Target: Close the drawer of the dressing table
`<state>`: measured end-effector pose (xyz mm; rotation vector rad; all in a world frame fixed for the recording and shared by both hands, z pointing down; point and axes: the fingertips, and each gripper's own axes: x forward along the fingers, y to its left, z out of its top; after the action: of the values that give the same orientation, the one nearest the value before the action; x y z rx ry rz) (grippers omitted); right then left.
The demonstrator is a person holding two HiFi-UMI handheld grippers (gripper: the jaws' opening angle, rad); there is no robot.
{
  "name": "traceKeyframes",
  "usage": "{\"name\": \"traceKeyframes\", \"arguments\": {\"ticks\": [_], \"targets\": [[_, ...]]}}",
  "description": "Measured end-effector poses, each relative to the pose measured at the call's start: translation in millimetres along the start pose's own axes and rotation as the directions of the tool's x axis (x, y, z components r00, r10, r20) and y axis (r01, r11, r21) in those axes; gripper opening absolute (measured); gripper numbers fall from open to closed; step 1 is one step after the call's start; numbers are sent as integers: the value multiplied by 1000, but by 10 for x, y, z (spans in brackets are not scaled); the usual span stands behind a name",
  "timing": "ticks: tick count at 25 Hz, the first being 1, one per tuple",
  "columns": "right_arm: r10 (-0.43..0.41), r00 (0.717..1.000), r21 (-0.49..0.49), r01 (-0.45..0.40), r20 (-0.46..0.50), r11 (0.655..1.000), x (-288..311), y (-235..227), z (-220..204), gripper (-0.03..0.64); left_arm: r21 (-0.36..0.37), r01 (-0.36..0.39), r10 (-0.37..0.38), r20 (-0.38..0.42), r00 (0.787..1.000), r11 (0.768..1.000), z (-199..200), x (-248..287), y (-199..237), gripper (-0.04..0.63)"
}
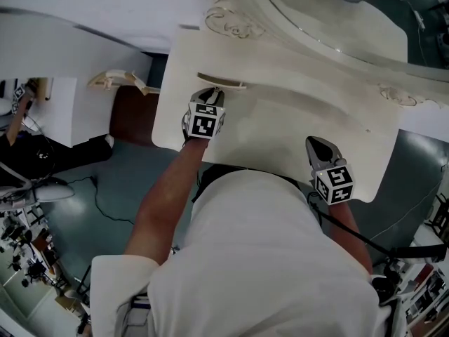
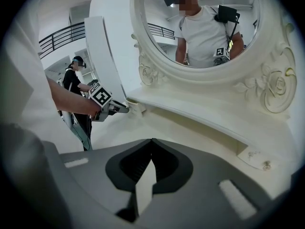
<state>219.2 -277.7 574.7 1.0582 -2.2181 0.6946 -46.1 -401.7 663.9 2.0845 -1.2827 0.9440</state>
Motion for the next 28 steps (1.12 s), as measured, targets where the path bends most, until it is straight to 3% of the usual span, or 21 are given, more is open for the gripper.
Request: {"name": "traceKeyframes", "arguments": {"ticks": [11,28], "targets": [[-3,1000,26,3,-6,1000,44,-106,-32,2,23,-3,3,23,1000,1000,209,129,41,95],[5,1000,59,-4,-16,998,127,-190,-76,2,20,-17,17,-3,1000,1000,314,232,80,95]]}}
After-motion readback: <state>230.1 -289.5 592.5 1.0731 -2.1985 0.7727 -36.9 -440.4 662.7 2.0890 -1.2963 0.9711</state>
